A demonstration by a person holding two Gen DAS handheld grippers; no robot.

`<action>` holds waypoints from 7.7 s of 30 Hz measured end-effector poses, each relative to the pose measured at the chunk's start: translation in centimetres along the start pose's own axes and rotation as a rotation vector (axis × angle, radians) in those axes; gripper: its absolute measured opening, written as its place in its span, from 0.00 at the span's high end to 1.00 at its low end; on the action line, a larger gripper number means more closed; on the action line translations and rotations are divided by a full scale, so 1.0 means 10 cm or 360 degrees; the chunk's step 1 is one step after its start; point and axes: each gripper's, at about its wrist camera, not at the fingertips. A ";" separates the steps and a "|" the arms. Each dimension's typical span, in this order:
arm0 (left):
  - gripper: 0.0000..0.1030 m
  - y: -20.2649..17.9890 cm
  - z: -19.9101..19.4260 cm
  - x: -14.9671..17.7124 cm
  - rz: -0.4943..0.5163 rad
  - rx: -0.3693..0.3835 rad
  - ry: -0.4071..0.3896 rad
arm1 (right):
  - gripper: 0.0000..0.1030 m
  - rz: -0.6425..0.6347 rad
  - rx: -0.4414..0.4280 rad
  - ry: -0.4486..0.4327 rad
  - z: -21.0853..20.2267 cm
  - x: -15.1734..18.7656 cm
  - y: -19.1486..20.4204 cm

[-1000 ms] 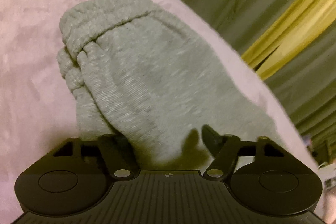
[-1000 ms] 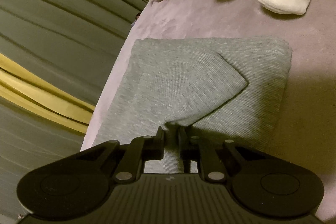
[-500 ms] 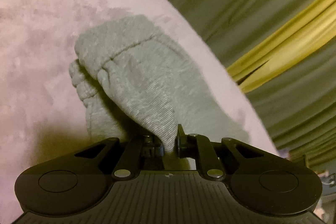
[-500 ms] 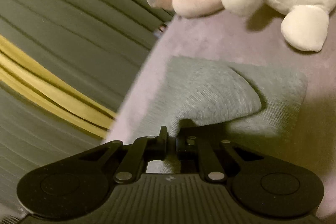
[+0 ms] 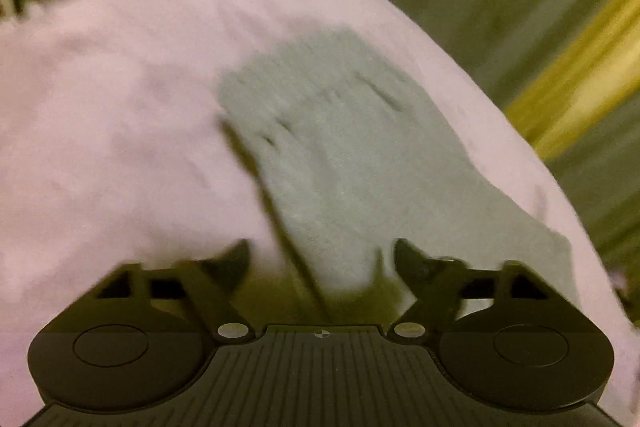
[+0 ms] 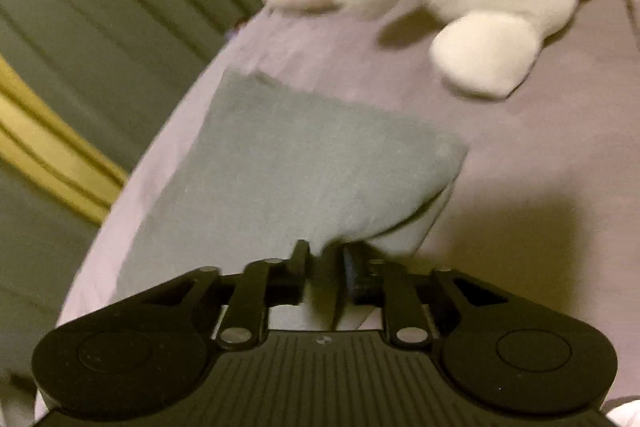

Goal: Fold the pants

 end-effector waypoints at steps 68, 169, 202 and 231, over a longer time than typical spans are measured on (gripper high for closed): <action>0.06 -0.81 0.16 0.75 0.0110 -0.0133 0.0242 | 0.77 0.0577 -0.0546 0.0128 0.24 -0.17 -0.87; 0.06 -0.80 0.19 0.74 0.0150 -0.0140 0.0245 | 0.89 -0.0667 -0.0136 -0.0329 -0.19 0.06 0.74; 0.06 -0.70 0.14 0.72 0.0069 -0.0001 0.0248 | 0.88 -0.1574 -0.0781 0.0316 -0.34 2.38 2.12; 0.06 -0.68 0.14 0.73 0.0071 -0.0005 0.0257 | 0.49 -0.0872 -0.0440 0.0618 0.00 1.74 1.51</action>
Point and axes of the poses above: each gripper's, at about its wrist camera, not at the fingertips, and z roughly the way its jaws point, y to its left, x to its underside, and after that the axes turned 5 degrees about y, right-handed
